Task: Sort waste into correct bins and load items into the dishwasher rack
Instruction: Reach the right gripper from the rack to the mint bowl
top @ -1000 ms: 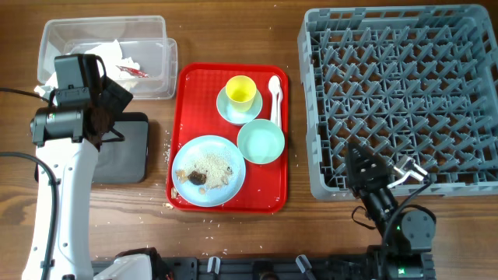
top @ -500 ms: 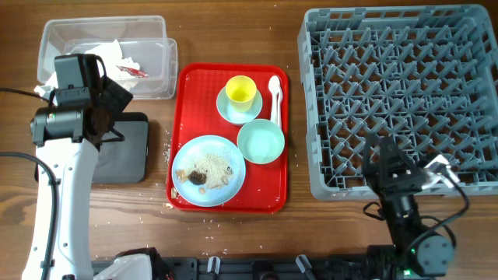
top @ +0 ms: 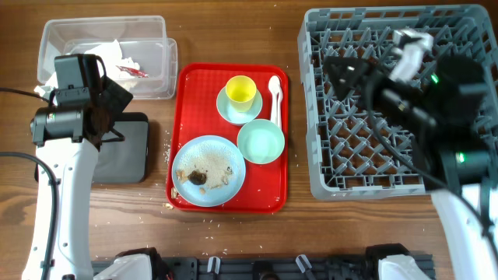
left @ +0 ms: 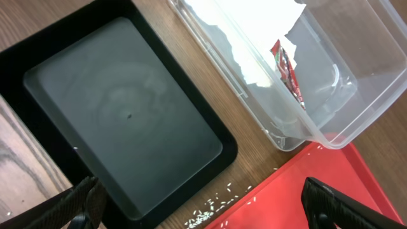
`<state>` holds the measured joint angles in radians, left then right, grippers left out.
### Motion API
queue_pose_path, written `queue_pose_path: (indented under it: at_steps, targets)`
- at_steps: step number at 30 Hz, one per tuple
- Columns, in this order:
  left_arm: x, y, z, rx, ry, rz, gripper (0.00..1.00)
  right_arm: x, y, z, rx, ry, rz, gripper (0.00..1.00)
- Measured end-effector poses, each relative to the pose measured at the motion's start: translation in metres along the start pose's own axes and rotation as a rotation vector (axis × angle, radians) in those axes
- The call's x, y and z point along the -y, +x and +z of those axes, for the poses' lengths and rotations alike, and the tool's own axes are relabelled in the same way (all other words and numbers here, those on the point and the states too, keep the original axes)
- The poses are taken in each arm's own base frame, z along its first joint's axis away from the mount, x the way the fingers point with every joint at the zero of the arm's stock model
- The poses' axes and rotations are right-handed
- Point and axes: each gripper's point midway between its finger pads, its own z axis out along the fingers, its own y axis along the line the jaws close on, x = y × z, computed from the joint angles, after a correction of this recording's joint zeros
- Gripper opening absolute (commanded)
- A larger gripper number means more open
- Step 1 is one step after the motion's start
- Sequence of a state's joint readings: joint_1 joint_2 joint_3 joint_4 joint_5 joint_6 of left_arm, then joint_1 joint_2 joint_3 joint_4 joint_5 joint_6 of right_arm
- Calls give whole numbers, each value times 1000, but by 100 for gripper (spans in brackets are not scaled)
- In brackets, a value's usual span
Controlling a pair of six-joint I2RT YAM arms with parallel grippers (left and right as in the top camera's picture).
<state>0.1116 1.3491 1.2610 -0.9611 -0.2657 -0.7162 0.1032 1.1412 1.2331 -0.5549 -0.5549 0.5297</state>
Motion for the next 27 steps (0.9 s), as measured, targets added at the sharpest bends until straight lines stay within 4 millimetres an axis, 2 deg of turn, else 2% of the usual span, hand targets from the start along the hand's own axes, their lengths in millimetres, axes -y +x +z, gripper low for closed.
queue_pose_path:
  at_steps: [3,5,9,12,14,20,24,27]
  targets:
    - [0,0,0,-1,-1,0,100,-21,22,23,-178,8,-83,100]
    - [0,0,0,-1,-1,0,100,-32,48,38,-296,35,-159,100]
    - [0,0,0,-1,-1,0,100,-32,104,56,-471,160,-287,100]
    - [0,0,0,-1,-1,0,100,-35,132,68,-537,201,-322,100]
    - [0,0,0,-1,-1,0,100,-35,141,74,-552,230,-279,100]
    - [0,0,0,-1,-1,0,100,-20,150,88,-552,342,-82,99]
    - [0,0,0,-1,-1,0,100,-15,158,94,-580,352,-122,98]
    - [0,0,0,-1,-1,0,100,-11,179,105,-644,360,-195,97]
